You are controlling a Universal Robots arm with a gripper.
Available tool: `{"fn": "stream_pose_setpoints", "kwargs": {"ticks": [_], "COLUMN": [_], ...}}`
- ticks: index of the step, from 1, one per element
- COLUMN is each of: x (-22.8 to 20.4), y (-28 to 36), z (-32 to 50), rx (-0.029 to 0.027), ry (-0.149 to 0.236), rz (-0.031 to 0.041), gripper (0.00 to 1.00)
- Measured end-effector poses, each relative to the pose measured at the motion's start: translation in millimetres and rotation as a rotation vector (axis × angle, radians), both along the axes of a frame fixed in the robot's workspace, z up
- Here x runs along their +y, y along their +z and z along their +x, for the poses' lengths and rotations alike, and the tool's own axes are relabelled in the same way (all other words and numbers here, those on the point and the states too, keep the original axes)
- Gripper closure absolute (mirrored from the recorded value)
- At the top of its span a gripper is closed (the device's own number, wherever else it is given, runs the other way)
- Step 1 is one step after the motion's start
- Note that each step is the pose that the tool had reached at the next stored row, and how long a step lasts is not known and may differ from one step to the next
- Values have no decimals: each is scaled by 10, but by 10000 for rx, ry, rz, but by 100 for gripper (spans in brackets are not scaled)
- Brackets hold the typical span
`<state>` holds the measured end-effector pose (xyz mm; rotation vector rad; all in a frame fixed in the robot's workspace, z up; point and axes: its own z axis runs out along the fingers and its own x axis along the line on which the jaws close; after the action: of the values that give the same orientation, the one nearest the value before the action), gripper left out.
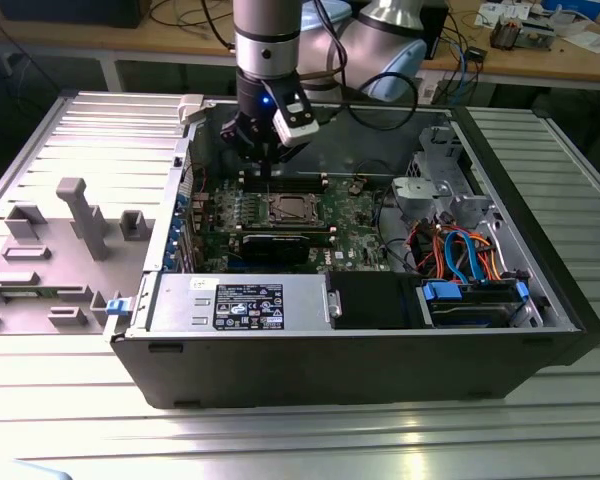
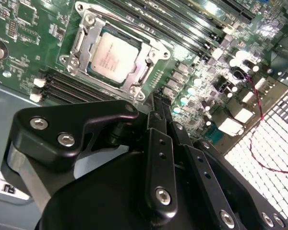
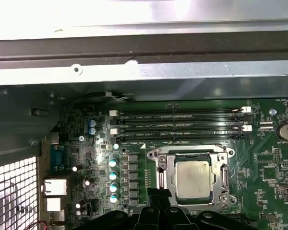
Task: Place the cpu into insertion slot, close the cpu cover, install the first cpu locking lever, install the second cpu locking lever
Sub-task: 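Install the first cpu locking lever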
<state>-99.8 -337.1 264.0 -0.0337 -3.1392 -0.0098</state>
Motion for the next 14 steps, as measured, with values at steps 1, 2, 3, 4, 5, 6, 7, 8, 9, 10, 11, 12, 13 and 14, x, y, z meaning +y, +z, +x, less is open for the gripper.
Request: {"fn": "stream_pose_setpoints", "kwargs": {"ticks": [1, 2, 3, 4, 5, 6, 7, 8, 9, 10, 11, 12, 13, 14], "x": [0, 0, 6, 14, 24, 47, 88, 114, 133, 148, 167, 184, 199, 243], "y": [-1, -3, -8, -10, -12, -15, -18, -21, -23, -26, -28, -31, -34, -42], "z": [-42, -75, -103, -112, -117, -123, -125, -125, -125, -125, -125, -125, -125, -125], "rx": [0, 0, -2, 0, -1, 0, 0, -1, -1, -1, 0, -1, -1, -1], "ry": [2, 1, 14, 26, 36, 44, 60, 82, 107, 138, 182, 257, 367, 423], "rz": [2, 5, 6, 5, 5, 5, 6, 6, 7, 7, 6, 7, 6, 6], "gripper": [89, 89, 89, 89, 89, 89, 89, 89, 89, 89, 89, 89, 89, 89]}}
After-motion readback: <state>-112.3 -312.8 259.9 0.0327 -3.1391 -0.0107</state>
